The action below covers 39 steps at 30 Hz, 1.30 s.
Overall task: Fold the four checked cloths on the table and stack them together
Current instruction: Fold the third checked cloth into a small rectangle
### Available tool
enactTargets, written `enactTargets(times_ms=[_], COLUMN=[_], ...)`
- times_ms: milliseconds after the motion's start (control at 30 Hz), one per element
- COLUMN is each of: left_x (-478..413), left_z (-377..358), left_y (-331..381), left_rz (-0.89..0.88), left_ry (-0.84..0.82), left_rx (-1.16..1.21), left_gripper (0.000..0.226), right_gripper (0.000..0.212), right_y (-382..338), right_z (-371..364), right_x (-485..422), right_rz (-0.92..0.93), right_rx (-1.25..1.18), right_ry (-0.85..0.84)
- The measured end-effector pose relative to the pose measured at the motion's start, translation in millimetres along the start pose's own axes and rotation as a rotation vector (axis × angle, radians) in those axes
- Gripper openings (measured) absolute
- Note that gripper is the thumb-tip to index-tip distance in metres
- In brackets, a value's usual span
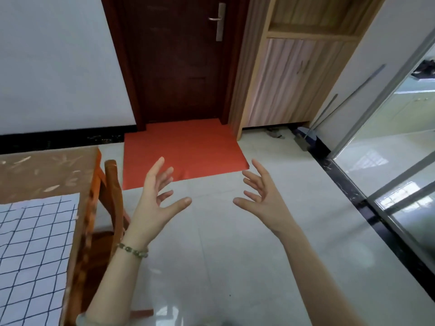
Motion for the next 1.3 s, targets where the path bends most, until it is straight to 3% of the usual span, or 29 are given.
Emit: enactTargets(times_ms=[333,767,1033,1300], left_x=[-148.8,-362.1,-417.3,-470.4], left_z=[9.7,62.6,154.5,298.9], left_y=[1.4,9.7,-19.8,-51.2], left_rz=[0.023,0.055,0.089,0.077], left_ry=[0.125,0.434,0.678,0.946], left_rx=[-0.013,0.068,0.114,0.139], left_gripper=[0.094,0.094,0.095,0.096], right_gripper=[0.093,0.099,0.095,0.092], right_y=[41.7,57.9,68.2,58.7], right_z=[-0.7,-55.9,-175.9,-344.2], right_x=[-189.1,-477.2,-582.7,-685.2], right_rz=[0.053,0.126,0.138,0.185], right_rx=[0.014,-0.035,-0.105,-0.144], right_ry=[-0.148,-0.464,-0.699,-0.883])
Point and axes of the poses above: each hand's wrist, its own x-axis away from the middle knuckle, its own z-axis out of the back of the hand, y = z × x, the point moved 5 cm from there along -x, towards the middle knuckle, and after that the axes turned 10 degrees about z, right-handed, at the moved point
